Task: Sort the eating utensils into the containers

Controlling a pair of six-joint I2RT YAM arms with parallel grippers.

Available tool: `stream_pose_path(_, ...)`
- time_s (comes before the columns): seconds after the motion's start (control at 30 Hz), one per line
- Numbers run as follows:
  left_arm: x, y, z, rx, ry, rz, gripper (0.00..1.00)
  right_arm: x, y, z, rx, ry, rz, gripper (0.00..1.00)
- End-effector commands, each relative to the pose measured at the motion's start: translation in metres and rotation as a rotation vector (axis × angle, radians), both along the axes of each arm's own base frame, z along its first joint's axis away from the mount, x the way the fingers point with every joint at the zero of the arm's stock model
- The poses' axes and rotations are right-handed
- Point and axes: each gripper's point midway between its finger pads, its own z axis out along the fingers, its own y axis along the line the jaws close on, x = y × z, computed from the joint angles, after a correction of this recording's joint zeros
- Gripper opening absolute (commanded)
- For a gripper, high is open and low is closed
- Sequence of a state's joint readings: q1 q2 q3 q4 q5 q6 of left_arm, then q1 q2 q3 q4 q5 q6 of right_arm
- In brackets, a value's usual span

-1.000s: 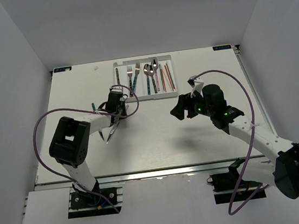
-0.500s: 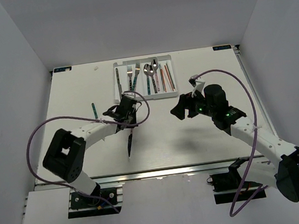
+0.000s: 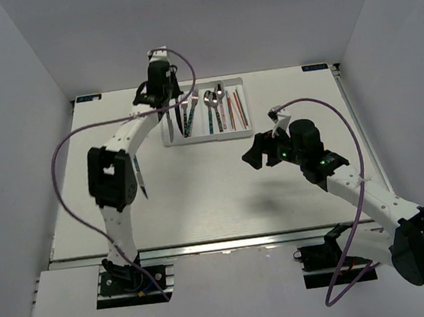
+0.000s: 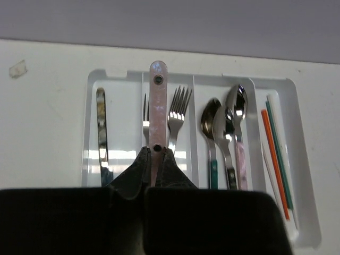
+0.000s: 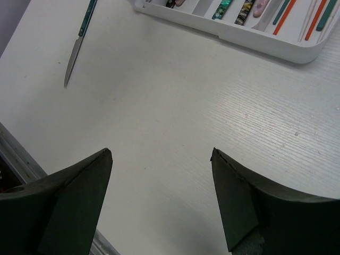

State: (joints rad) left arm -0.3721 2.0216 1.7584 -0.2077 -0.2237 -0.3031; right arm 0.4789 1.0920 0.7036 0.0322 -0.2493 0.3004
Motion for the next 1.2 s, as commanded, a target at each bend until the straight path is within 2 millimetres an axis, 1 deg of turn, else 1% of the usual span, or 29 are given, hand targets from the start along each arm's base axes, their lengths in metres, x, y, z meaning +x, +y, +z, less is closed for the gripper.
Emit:
stream_pose_path(0.0, 0.050, -0.005, 0.021, 0.025, -0.075, -0.072, 0.00, 0.008, -0.001, 0.003, -0.013, -0.038, -0.003, 0.80)
stream_pose_path(0.07, 0.072, 0.007, 0.022, 0.043, -0.102, -0.046, 0.00, 0.008, 0.000, 0.001, -0.012, -0.031, -0.002, 0.80)
stream_pose_path(0.1, 0.083, 0.008, 0.007, 0.047, -0.098, -0.053, 0.00, 0.007, 0.001, 0.001, -0.009, -0.030, 0.007, 0.80)
stream_pose_path(0.13, 0.091, 0.013, 0.015, 0.040, -0.127, -0.050, 0.00, 0.007, 0.001, 0.000, -0.010, -0.027, 0.007, 0.80)
stream_pose_path(0.2, 0.099, 0.014, 0.007, 0.033, -0.145, -0.058, 0.00, 0.007, 0.001, 0.000, -0.011, -0.024, 0.008, 0.80)
stream_pose_path(0.27, 0.100, 0.021, -0.010, 0.039, -0.131, -0.052, 0.00, 0.008, 0.001, 0.000, -0.012, -0.022, 0.006, 0.80)
stream_pose_path(0.3, 0.103, 0.025, -0.006, 0.026, -0.156, -0.045, 0.00, 0.008, 0.002, -0.001, -0.012, -0.018, 0.009, 0.80)
stream_pose_path(0.33, 0.102, 0.024, -0.012, 0.021, -0.154, -0.050, 0.00, 0.008, 0.002, -0.002, -0.012, -0.017, 0.011, 0.80)
stream_pose_path(0.37, 0.101, 0.030, -0.019, 0.018, -0.144, -0.044, 0.00, 0.008, 0.003, -0.003, -0.014, -0.012, 0.012, 0.80)
stream_pose_path(0.47, 0.103, 0.034, -0.030, 0.013, -0.131, -0.047, 0.00, 0.009, 0.004, -0.007, -0.018, 0.001, 0.013, 0.80)
stream_pose_path(0.5, 0.102, 0.035, -0.036, 0.016, -0.113, -0.049, 0.06, 0.010, 0.003, -0.008, -0.020, 0.004, 0.010, 0.80)
stream_pose_path(0.57, 0.099, 0.035, -0.039, 0.016, -0.103, -0.058, 0.25, 0.010, 0.004, -0.009, -0.022, 0.006, 0.010, 0.80)
stream_pose_path(0.6, 0.095, 0.036, -0.048, 0.019, -0.090, -0.060, 0.29, 0.011, 0.004, -0.010, -0.024, 0.009, 0.009, 0.80)
stream_pose_path(0.63, 0.092, 0.038, -0.049, 0.021, -0.090, -0.063, 0.38, 0.011, 0.004, -0.011, -0.026, 0.011, 0.008, 0.80)
stream_pose_path(0.67, 0.087, 0.037, -0.038, 0.015, -0.106, -0.073, 0.43, 0.012, 0.004, -0.012, -0.027, 0.014, 0.008, 0.80)
stream_pose_path(0.7, 0.082, 0.038, -0.042, 0.013, -0.107, -0.075, 0.48, 0.012, 0.004, -0.013, -0.029, 0.017, 0.008, 0.80)
stream_pose_path(0.73, 0.079, 0.038, -0.037, 0.009, -0.115, -0.076, 0.59, 0.011, 0.004, -0.014, -0.030, 0.020, 0.009, 0.80)
stream_pose_path(0.77, 0.074, 0.037, -0.019, 0.001, -0.139, -0.081, 0.62, 0.012, 0.004, -0.015, -0.030, 0.021, 0.009, 0.80)
stream_pose_path(0.83, 0.067, 0.040, -0.007, -0.002, -0.147, -0.080, 0.67, 0.012, 0.004, -0.014, -0.030, 0.019, 0.008, 0.80)
stream_pose_path(0.87, 0.060, 0.045, 0.017, 0.000, -0.172, -0.056, 0.69, 0.011, 0.004, -0.015, -0.030, 0.021, 0.009, 0.80)
stream_pose_path(0.9, 0.056, 0.052, 0.032, 0.004, -0.193, -0.028, 0.82, 0.012, 0.004, -0.014, -0.030, 0.019, 0.008, 0.80)
stream_pose_path(0.93, 0.047, 0.061, 0.031, 0.019, -0.166, 0.014, 0.96, 0.011, 0.004, -0.015, -0.029, 0.020, 0.007, 0.80)
stream_pose_path(0.97, 0.039, 0.072, 0.039, 0.025, -0.165, 0.070, 0.98, 0.011, 0.004, -0.014, -0.028, 0.019, 0.008, 0.80)
stream_pose_path(1.0, 0.022, 0.102, 0.066, 0.030, -0.186, 0.220, 0.98, 0.011, 0.004, -0.014, -0.026, 0.019, 0.009, 0.80)
stream_pose_path(1.03, 0.007, 0.115, 0.049, 0.049, -0.139, 0.274, 0.98, 0.011, 0.004, -0.015, -0.026, 0.022, 0.007, 0.80)
stream_pose_path(1.07, -0.003, 0.127, 0.047, 0.052, -0.123, 0.317, 0.98, 0.011, 0.005, -0.014, -0.023, 0.021, 0.013, 0.80)
stream_pose_path(1.1, -0.021, 0.149, 0.051, 0.037, -0.105, 0.407, 0.98, 0.011, 0.005, -0.014, -0.021, 0.021, 0.013, 0.80)
stream_pose_path(1.13, -0.034, 0.161, 0.027, 0.043, -0.038, 0.442, 0.98, 0.011, 0.006, -0.015, -0.023, 0.025, 0.017, 0.80)
stream_pose_path(1.17, -0.047, 0.171, 0.011, 0.040, 0.023, 0.462, 0.98, 0.010, 0.007, -0.014, -0.018, 0.024, 0.025, 0.80)
